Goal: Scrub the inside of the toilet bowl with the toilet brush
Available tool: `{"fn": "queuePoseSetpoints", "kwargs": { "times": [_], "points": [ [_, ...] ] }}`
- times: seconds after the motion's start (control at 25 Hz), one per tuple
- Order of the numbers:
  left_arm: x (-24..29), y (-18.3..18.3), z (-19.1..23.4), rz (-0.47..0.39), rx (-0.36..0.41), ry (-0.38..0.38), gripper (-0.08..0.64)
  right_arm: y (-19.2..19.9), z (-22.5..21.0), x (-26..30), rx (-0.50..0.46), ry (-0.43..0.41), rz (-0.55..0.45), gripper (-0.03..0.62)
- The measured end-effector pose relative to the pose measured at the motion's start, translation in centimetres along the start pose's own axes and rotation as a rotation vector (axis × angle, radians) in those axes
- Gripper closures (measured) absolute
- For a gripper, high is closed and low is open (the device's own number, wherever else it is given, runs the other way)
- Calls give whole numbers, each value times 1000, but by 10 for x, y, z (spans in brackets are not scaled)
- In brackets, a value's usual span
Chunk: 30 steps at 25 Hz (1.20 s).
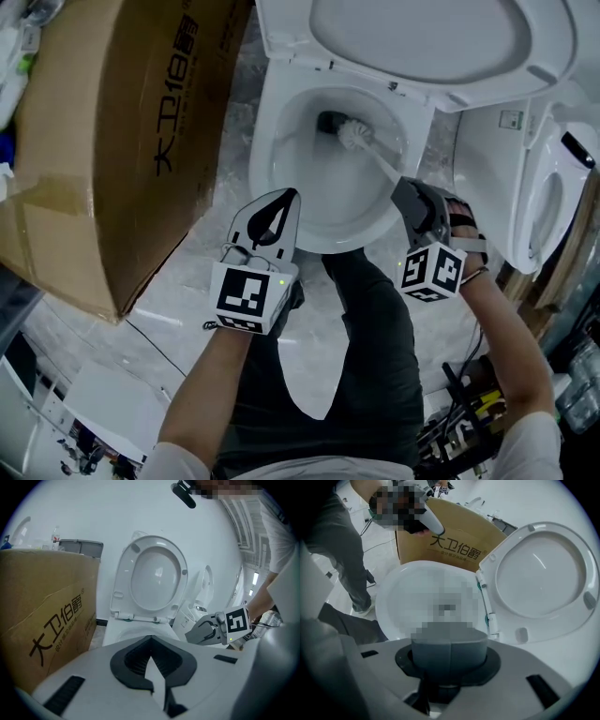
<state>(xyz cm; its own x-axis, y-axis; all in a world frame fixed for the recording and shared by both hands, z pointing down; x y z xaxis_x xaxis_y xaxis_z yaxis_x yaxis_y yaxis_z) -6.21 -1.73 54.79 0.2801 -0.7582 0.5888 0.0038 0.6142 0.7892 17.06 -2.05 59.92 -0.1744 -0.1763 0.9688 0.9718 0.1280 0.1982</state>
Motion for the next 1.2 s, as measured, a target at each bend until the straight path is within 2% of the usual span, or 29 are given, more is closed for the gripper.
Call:
{"fn": "queuePoseSetpoints", "kwargs": {
  "times": [0.32,0.56,0.8,1.2],
  "points": [
    [-21,2,-4,15,-5,16,552,-8,42,-11,-48,-61,33,437],
    [-29,7,1,20,-8,17,552,-29,79,-10,26,-117,-40,437],
    [-29,12,10,18,0,17,551,-57,76,-1,123,-113,-145,437],
    [-19,14,15,7,9,23,552,-64,40,29,277,-33,-203,437]
  ]
}}
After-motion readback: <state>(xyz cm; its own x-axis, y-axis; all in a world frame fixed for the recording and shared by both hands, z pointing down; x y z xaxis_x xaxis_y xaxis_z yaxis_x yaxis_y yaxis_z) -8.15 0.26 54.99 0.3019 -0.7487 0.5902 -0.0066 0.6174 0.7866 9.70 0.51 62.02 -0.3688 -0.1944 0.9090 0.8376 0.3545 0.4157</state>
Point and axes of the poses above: the fingertips, and each gripper's own axes: x forward along the fingers, z to its left, y out of its underside, the point moved 5 cm from there along -x, backward along the fingers, and after that the axes turned 14 degrees about -y, right-handed, at the moved point
